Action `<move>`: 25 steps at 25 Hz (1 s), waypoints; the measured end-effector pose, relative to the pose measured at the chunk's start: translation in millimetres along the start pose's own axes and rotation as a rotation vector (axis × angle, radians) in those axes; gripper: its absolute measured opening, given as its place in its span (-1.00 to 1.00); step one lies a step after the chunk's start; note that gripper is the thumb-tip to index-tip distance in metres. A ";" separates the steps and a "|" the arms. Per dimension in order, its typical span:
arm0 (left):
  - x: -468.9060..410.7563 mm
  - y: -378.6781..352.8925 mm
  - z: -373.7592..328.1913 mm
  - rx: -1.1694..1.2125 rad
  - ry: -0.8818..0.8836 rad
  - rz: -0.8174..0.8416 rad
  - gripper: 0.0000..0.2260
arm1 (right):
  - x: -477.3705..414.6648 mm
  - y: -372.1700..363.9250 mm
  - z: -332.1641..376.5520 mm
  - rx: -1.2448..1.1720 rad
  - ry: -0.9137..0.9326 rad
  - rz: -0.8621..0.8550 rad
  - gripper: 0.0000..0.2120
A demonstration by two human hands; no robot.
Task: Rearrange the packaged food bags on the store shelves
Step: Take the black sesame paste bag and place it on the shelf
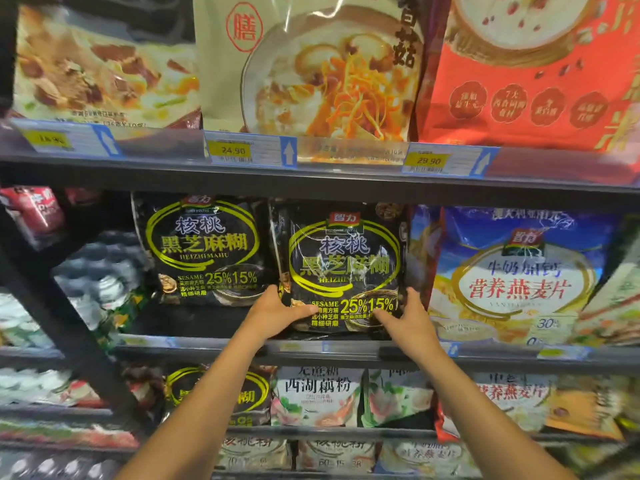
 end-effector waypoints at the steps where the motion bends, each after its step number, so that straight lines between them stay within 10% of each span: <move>1: -0.7 0.1 -1.3 0.032 -0.018 0.019 -0.19 | 0.9 0.3 1.2 -0.032 -0.018 -0.008 -0.29; 4: 7.4 3.6 -11.0 0.114 -0.055 0.014 -0.40 | 1.1 1.4 5.4 -0.107 -0.030 -0.048 -0.17; 8: 16.5 7.7 -18.0 0.214 -0.095 -0.012 -0.53 | -0.4 0.2 12.1 -0.267 -0.055 -0.017 -0.66; 13: 36.2 28.3 -36.4 0.207 -0.172 -0.064 -0.36 | 0.0 -1.0 20.2 -0.319 -0.043 0.018 -0.75; 16: 46.8 35.3 -46.7 0.238 -0.198 -0.068 -0.24 | 2.9 2.9 23.5 -0.400 -0.029 -0.016 -0.65; 21: 77.2 35.7 -49.1 0.477 -0.179 0.021 -0.67 | 21.9 28.7 20.8 -0.603 -0.005 -0.006 -0.41; 25: 105.0 29.7 -28.1 0.641 -0.087 0.054 -0.14 | 38.3 34.4 6.2 -0.648 -0.111 0.238 -0.15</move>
Point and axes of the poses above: each hand's wrist, its own x-axis away from the middle knuckle, its own y-axis out of the back of the hand, z = x × y, the point moved 3 cm from there along -x, towards the middle knuckle, and after that the axes turned 6 degrees about -z, right-handed, at the moved point
